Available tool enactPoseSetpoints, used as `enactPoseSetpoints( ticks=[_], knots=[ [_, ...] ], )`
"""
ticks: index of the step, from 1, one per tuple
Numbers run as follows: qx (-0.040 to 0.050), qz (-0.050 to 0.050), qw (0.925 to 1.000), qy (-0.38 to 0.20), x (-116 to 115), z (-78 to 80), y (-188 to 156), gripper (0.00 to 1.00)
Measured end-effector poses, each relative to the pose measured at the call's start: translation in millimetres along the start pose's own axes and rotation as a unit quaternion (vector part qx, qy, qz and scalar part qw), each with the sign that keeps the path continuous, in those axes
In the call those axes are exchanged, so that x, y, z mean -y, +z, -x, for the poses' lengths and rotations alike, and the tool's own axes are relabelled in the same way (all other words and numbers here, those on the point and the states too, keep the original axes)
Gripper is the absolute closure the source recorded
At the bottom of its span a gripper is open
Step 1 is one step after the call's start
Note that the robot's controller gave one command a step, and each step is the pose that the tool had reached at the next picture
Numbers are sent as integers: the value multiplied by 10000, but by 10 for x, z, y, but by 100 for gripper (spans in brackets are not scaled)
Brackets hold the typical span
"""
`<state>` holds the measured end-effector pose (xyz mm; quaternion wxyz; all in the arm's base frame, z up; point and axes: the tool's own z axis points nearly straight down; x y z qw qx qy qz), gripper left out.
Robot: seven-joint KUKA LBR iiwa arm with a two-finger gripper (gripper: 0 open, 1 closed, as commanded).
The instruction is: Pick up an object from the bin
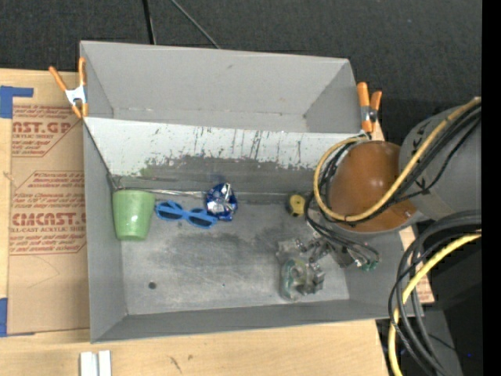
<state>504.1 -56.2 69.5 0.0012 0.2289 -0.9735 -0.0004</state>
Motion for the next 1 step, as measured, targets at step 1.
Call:
enactPoseSetpoints(
  ticks=[1],
  knots=[
    [64, -39, 10000, -34, 330, 348, -1800, 100]
  ],
)
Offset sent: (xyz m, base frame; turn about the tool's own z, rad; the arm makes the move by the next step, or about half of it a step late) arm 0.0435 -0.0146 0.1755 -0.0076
